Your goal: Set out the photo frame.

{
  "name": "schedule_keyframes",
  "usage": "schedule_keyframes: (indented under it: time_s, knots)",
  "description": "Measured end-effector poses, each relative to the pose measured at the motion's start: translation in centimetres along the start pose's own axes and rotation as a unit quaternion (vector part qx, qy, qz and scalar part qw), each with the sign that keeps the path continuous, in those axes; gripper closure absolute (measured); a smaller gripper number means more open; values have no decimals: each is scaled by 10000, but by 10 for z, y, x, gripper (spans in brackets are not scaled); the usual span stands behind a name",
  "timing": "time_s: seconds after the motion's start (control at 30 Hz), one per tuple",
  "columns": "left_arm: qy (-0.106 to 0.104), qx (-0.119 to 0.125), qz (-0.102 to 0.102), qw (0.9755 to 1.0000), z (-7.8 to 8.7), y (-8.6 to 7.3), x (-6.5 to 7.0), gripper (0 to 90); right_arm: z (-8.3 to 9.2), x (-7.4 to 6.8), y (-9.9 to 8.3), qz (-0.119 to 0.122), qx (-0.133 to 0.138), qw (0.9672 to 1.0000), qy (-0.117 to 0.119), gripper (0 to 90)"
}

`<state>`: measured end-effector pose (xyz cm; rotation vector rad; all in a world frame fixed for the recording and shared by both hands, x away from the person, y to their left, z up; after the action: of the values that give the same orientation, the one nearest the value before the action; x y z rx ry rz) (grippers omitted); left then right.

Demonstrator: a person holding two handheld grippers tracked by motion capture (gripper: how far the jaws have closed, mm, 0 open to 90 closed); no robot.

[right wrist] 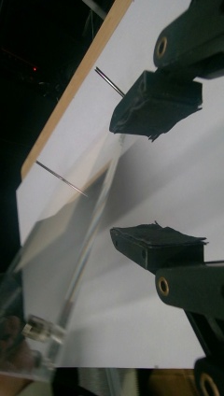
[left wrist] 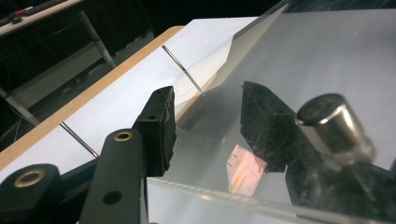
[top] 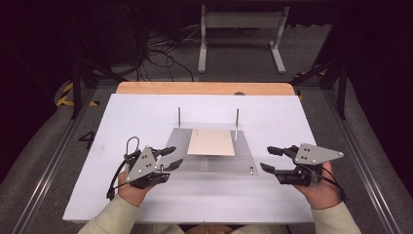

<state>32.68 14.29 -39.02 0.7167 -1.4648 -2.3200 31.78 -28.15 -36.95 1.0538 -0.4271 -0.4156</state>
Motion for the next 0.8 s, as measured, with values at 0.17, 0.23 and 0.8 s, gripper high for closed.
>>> schedule_keyframes:
  time_s: [0.17,0.23,0.8]
  knots:
    - [-4,3,12,10000,0,0,0,539,-4,-8,-1,152,26,9999,31,299]
    - [-9,5,18,10000,0,0,0,539,-8,-10,0,190,102,9997,106,289]
    - [-46,17,23,10000,-1,1,1,537,-54,-19,13,730,539,9951,401,368]
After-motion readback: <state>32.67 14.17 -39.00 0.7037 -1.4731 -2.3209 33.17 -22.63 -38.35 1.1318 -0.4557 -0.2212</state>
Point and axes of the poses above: each handheld gripper's, and its own axes: z roughly backward along the jaws, y roughly out of its top, x roughly to its right, the point moved 1 cm from there along -z, roughly forward along the jaws, and after that the axes turned 1 degree about y, right-handed, at the moved point
